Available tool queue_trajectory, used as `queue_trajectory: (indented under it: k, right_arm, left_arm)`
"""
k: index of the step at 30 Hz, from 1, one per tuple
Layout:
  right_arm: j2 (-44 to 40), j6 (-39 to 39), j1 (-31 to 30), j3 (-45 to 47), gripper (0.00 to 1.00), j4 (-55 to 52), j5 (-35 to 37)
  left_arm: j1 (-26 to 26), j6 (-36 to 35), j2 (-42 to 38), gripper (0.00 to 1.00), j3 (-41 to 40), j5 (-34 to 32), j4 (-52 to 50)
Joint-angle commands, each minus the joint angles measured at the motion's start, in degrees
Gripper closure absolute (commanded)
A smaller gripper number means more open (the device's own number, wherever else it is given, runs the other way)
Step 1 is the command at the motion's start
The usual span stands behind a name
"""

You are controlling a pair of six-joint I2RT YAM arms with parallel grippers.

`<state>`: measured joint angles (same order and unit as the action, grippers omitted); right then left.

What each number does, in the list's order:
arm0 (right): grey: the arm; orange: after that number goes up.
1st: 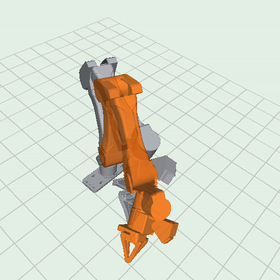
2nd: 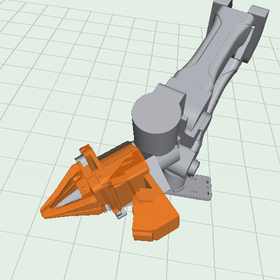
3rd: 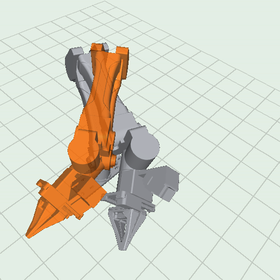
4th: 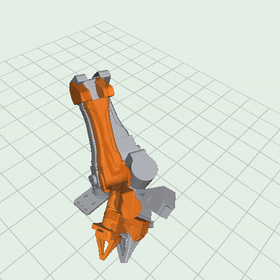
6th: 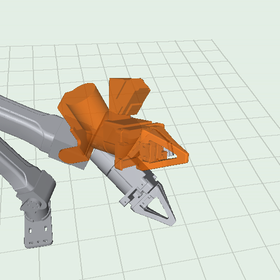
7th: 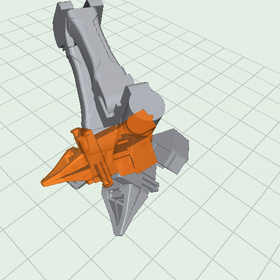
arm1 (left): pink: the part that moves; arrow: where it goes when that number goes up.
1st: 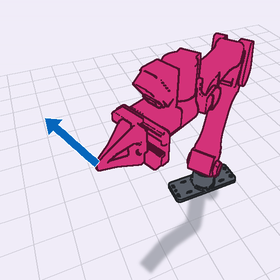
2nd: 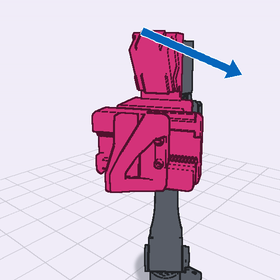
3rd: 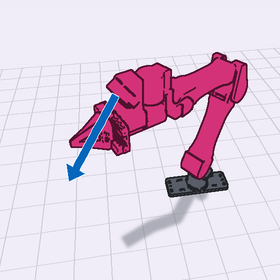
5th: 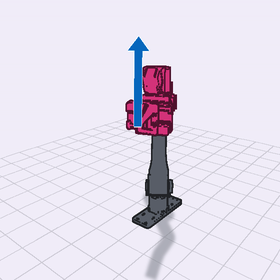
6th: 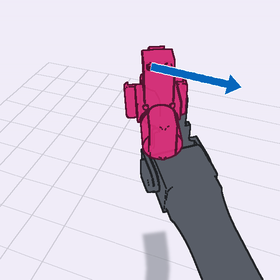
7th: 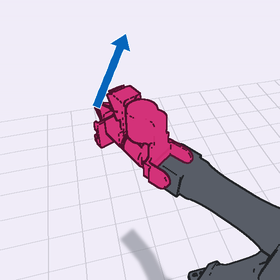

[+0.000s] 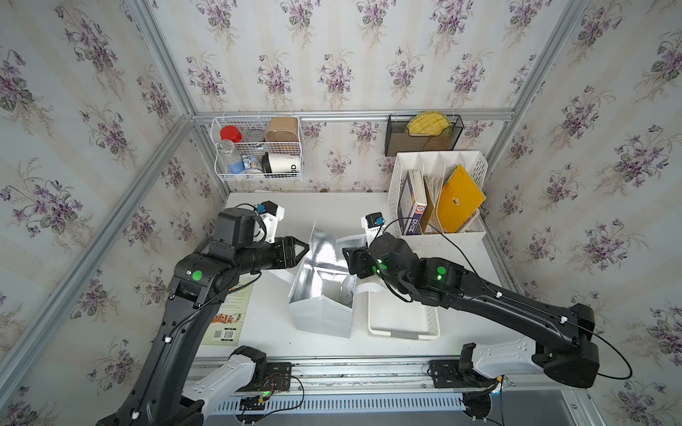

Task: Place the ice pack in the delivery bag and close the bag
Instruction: Place the delivery bag at the center of the board, then adjust the delivery bag at the center of the board.

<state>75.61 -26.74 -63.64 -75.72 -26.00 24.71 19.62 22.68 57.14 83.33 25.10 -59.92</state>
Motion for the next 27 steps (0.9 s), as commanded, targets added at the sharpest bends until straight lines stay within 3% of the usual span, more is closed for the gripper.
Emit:
queue_trajectory:
  k: [1, 8, 15, 21, 27]
  right_arm:
    - [-0.5, 7.6, 2.1, -1.1, 0.19, -0.5, -1.3]
    - [1.4, 18.2, 11.6, -3.4, 0.15, -1.5, -15.5]
    - [6.3, 24.8, 16.2, -7.3, 0.13, -4.0, -25.0]
    - [10.7, 28.3, 16.9, -10.6, 0.15, -6.4, -28.1]
    - [13.2, 29.1, 17.0, -12.8, 0.2, -8.0, -28.7]
  left_arm:
    - [0.0, 1.5, -2.1, 0.41, 1.1, 2.7, -0.5]
    - [0.1, 1.5, -7.0, 0.41, 2.8, -3.1, -8.8]
    - [0.1, 0.4, -11.5, 0.34, -0.5, -2.8, -13.8]
    - [0.2, 1.4, -14.9, 0.31, -5.2, 0.1, -13.9]
    - [0.2, 2.5, -16.2, 0.35, -10.5, 0.4, -12.1]
